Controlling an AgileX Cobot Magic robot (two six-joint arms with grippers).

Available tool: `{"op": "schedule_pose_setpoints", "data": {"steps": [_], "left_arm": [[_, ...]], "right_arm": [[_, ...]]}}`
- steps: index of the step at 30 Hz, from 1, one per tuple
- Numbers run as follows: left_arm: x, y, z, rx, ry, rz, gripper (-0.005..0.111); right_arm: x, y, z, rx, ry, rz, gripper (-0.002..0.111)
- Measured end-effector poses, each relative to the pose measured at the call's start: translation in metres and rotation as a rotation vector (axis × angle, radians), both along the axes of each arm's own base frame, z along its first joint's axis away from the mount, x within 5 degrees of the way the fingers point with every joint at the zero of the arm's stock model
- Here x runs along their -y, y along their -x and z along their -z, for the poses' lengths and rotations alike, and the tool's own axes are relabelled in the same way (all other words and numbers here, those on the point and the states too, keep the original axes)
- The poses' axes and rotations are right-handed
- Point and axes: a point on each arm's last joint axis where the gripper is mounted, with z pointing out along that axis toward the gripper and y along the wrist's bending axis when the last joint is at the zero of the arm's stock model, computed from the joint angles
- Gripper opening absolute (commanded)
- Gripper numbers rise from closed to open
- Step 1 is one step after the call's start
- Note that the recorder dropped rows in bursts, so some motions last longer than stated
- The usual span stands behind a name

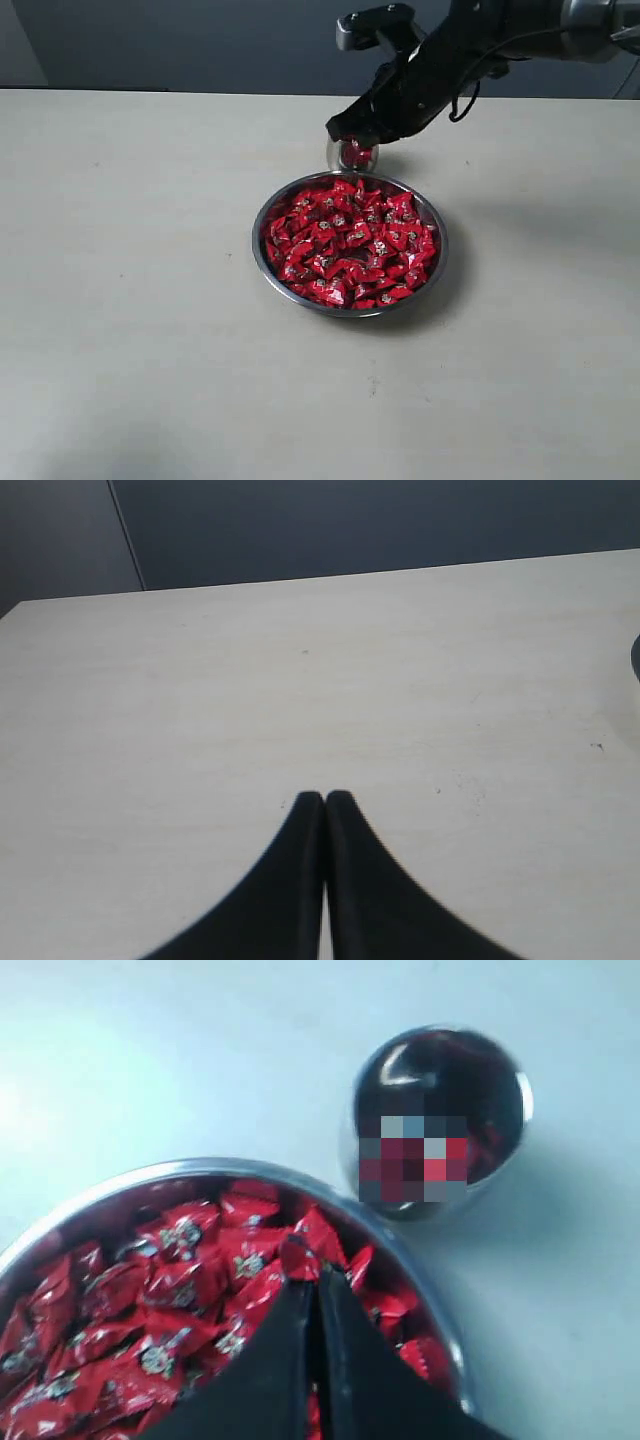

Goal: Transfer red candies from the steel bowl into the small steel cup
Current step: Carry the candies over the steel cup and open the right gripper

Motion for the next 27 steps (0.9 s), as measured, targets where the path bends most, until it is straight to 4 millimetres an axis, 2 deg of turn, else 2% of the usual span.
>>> {"op": "schedule_pose_setpoints", "data": {"steps": [4,10,19,21,26,27], "left_arm": [[0.000,0.000,0.000,0.000,0.000,0.000,0.000],[0.000,0.000,0.000,0.000,0.000,0.000,0.000],[0.000,0.000,0.000,0.000,0.000,0.000,0.000],[0.000,0.000,0.000,0.000,0.000,0.000,0.000],[0.000,0.000,0.000,0.000,0.000,0.000,0.000],[0.000,0.000,0.000,0.000,0.000,0.000,0.000]], "right_arm": [[0.006,-0.020,-0.003,0.030,-0.022,0.044,0.000],[-0.002,-0.050,-0.001,0.058,-0.072,0.075,0.000],[-0.016,-0.077,0.025,0.032,-0.103,0.084,0.000],[-0.018,-0.081,0.034,0.016,-0.099,0.080,0.005],[-0.022,-0.086,0.044,0.000,-0.095,0.074,0.031],[-0.022,-0.087,0.043,-0.001,-0.095,0.072,0.033]]}}
